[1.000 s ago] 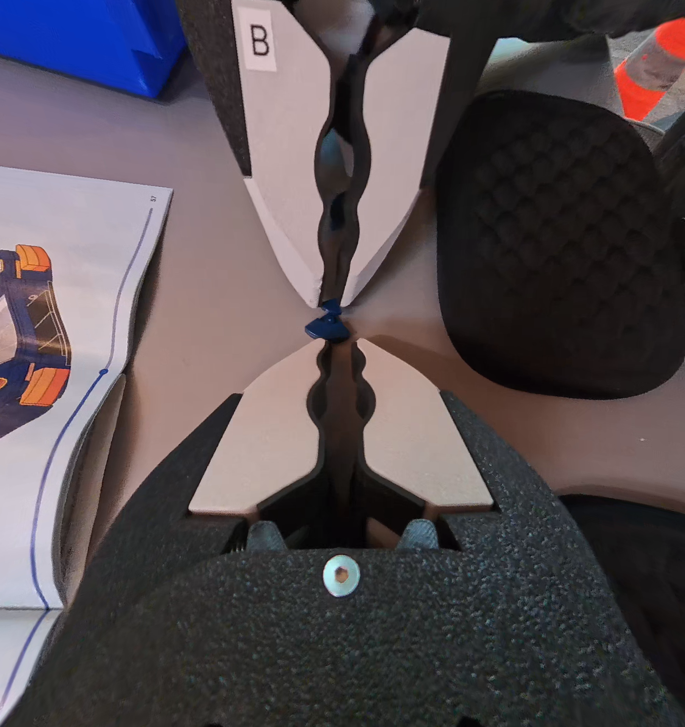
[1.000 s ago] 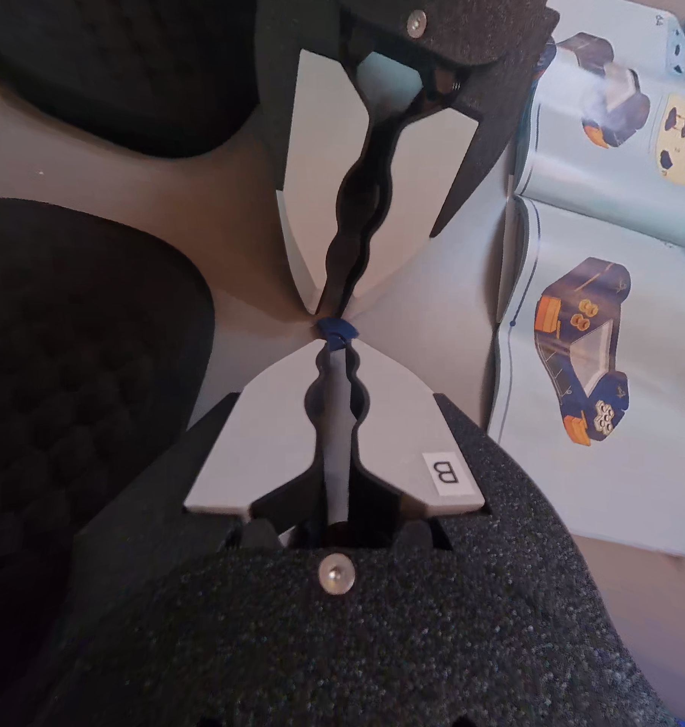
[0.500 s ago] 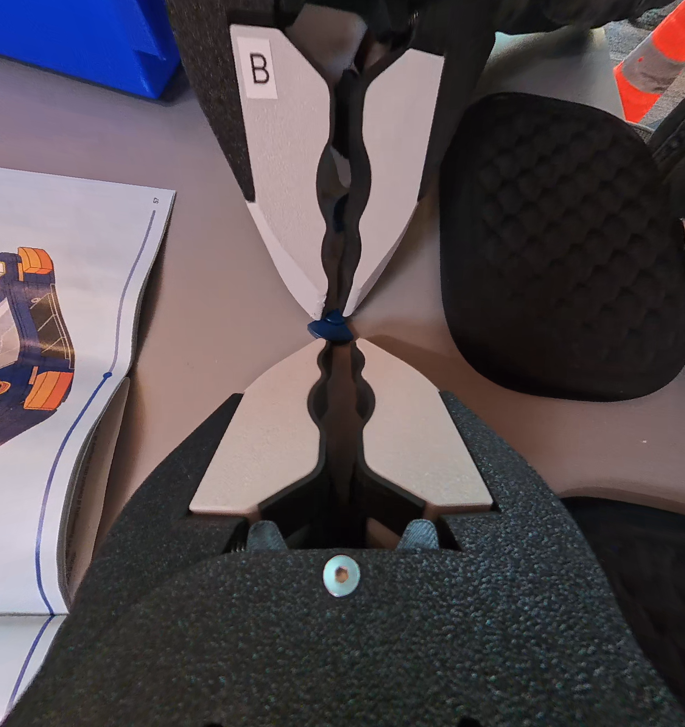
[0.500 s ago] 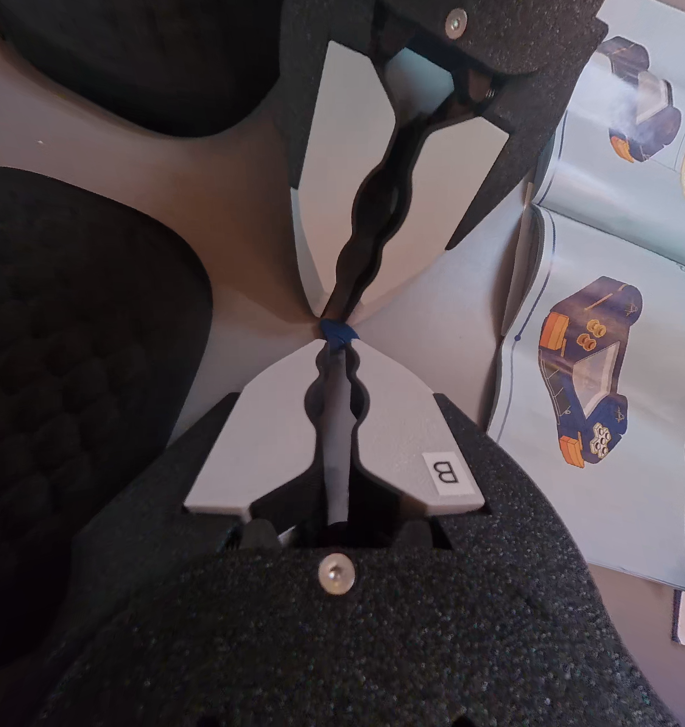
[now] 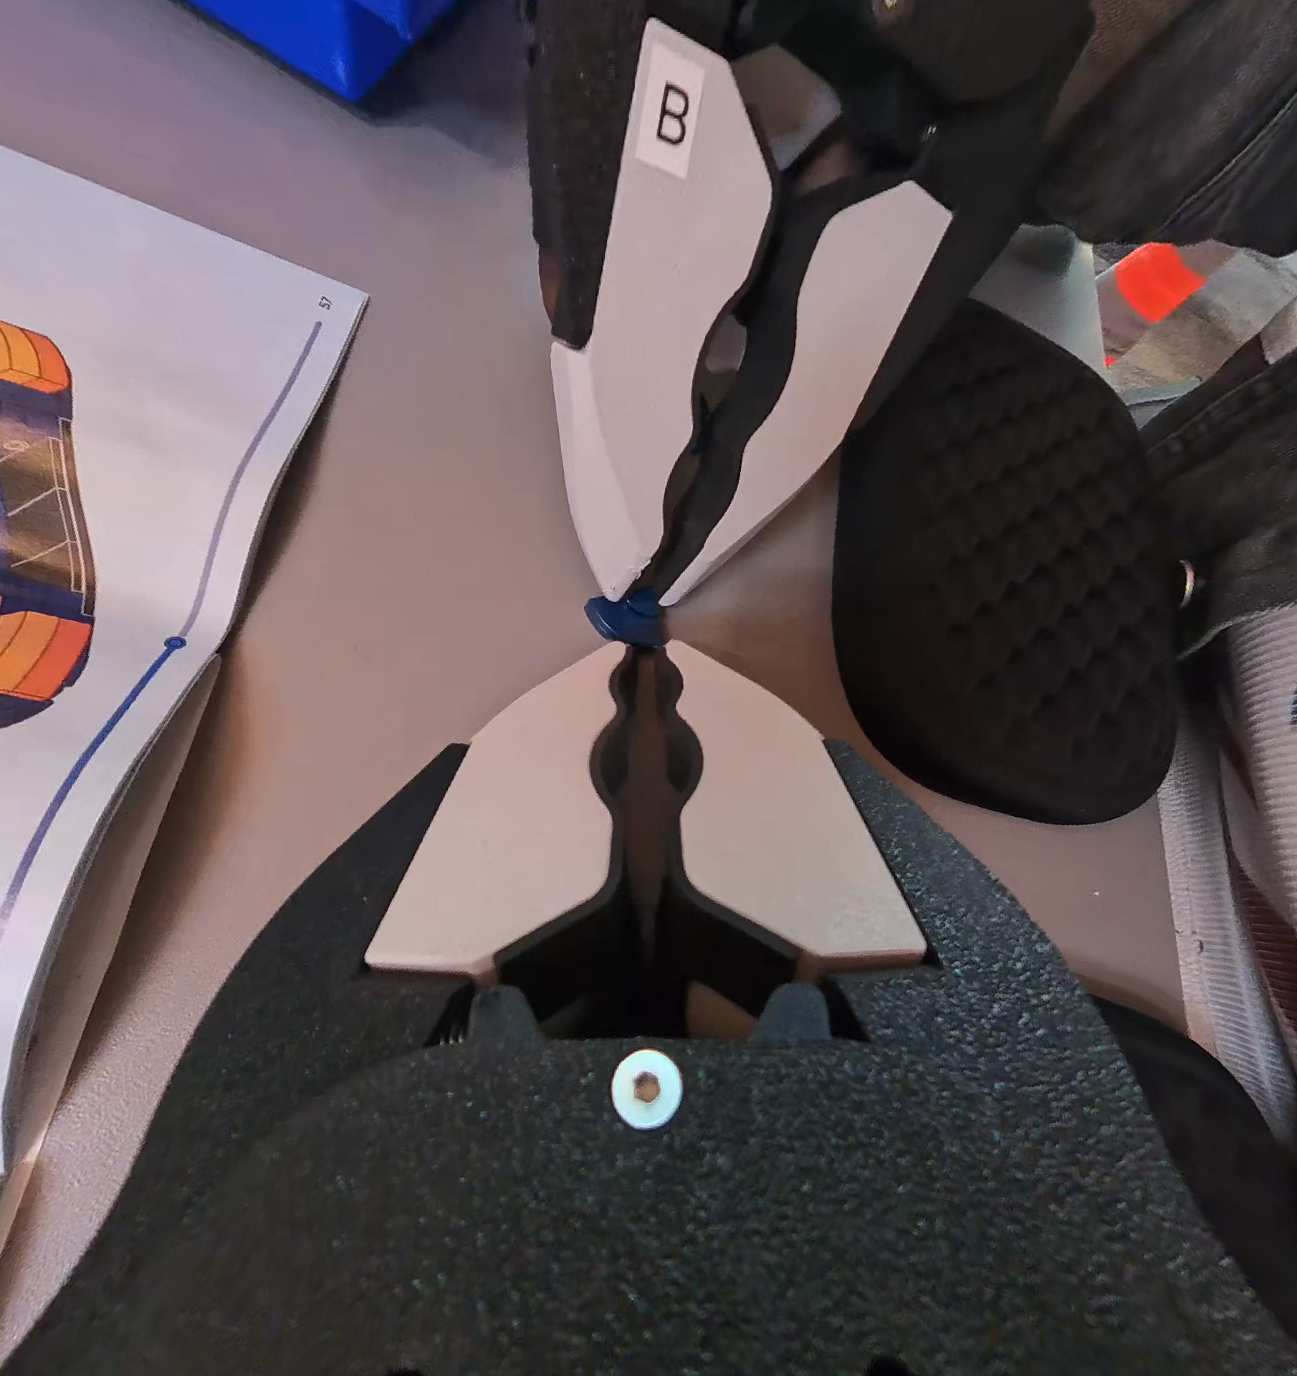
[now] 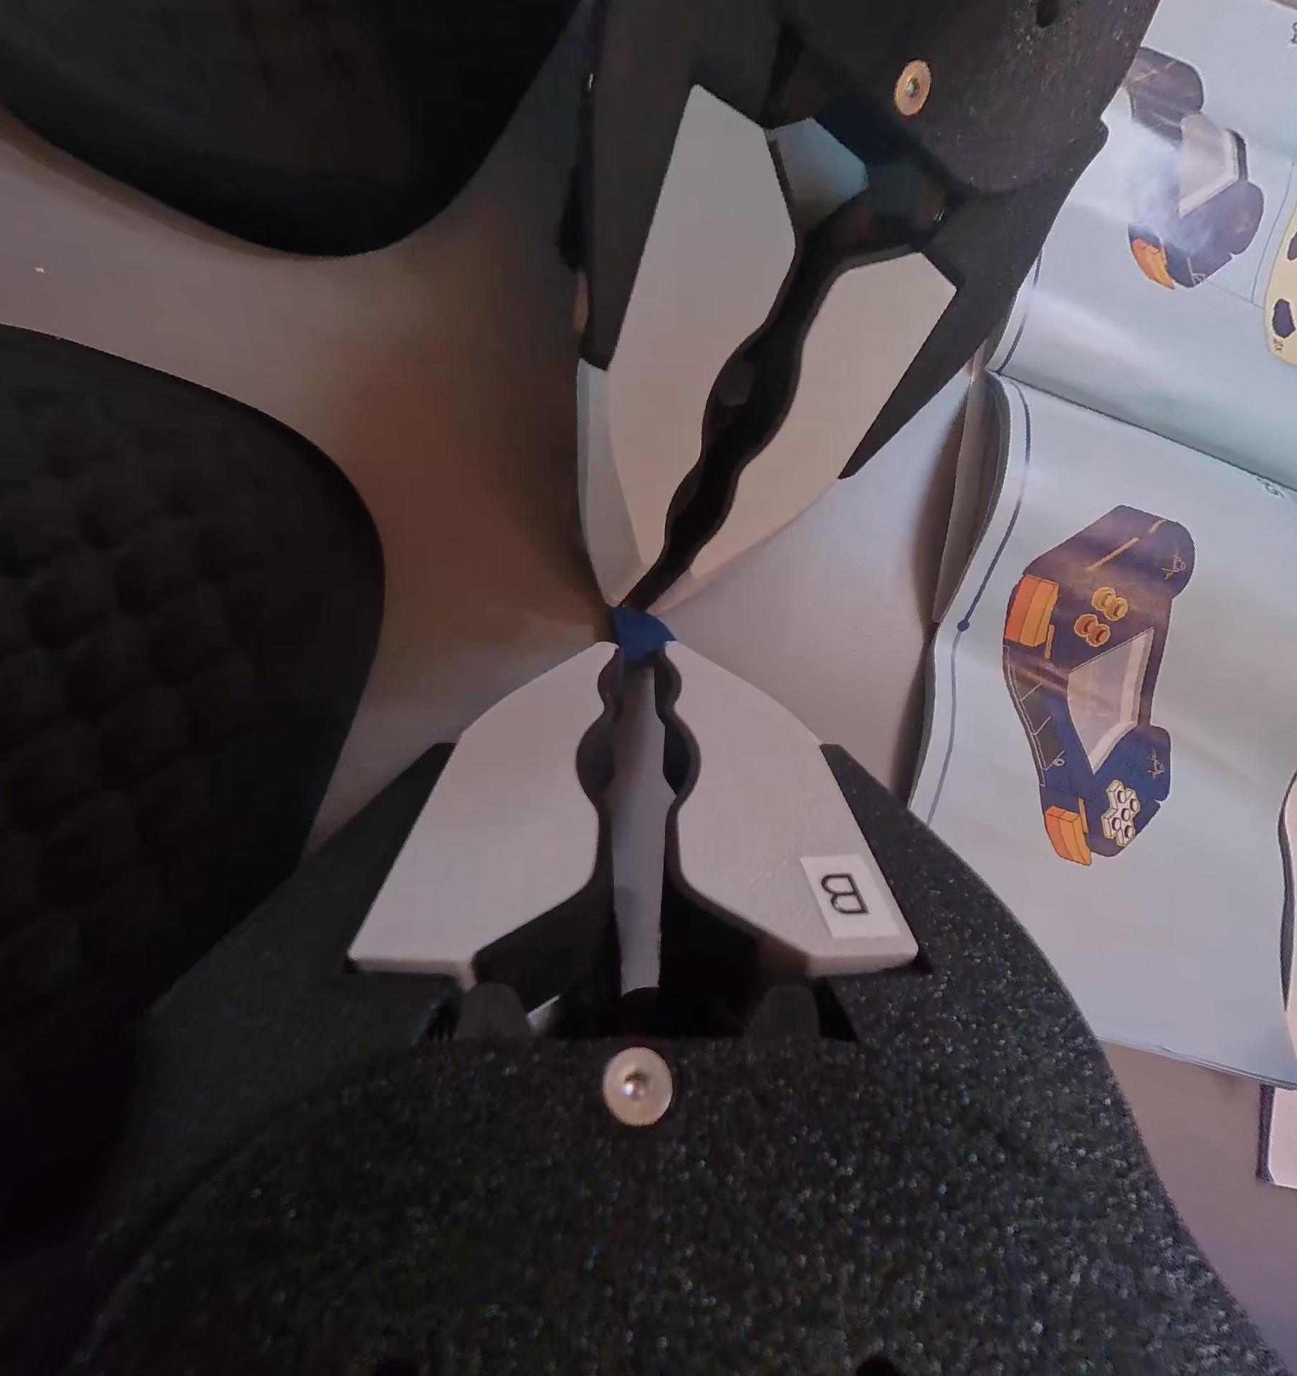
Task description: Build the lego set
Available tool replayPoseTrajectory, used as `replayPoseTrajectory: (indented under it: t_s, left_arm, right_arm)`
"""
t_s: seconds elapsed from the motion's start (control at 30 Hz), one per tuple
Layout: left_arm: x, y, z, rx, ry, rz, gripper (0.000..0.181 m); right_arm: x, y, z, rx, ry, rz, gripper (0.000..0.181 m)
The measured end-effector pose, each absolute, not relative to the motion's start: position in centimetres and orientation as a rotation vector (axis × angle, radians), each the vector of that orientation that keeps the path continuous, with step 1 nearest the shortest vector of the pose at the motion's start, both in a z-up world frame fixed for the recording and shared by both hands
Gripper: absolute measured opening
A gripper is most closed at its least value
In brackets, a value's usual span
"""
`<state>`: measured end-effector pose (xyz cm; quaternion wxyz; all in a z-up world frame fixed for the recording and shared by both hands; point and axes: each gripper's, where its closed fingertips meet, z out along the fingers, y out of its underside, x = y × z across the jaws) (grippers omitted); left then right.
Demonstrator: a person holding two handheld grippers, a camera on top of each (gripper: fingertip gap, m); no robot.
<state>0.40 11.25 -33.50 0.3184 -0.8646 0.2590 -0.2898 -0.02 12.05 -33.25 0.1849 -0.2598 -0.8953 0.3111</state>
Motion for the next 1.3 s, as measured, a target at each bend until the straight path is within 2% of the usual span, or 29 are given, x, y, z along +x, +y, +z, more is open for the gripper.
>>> replayPoseTrajectory:
  t_s: [1.0,1.3]
  left_arm:
    - [0.46,11.13,-33.60,-2.274,0.705,-0.746,0.000]
    - [0.45,11.13,-33.62,-2.277,0.700,-0.756,0.000]
  right_arm:
    - [0.02,12.07,-33.48,-0.804,-2.575,0.689,0.008]
    - [0.07,11.96,-33.39,-0.807,-2.522,0.750,0.008]
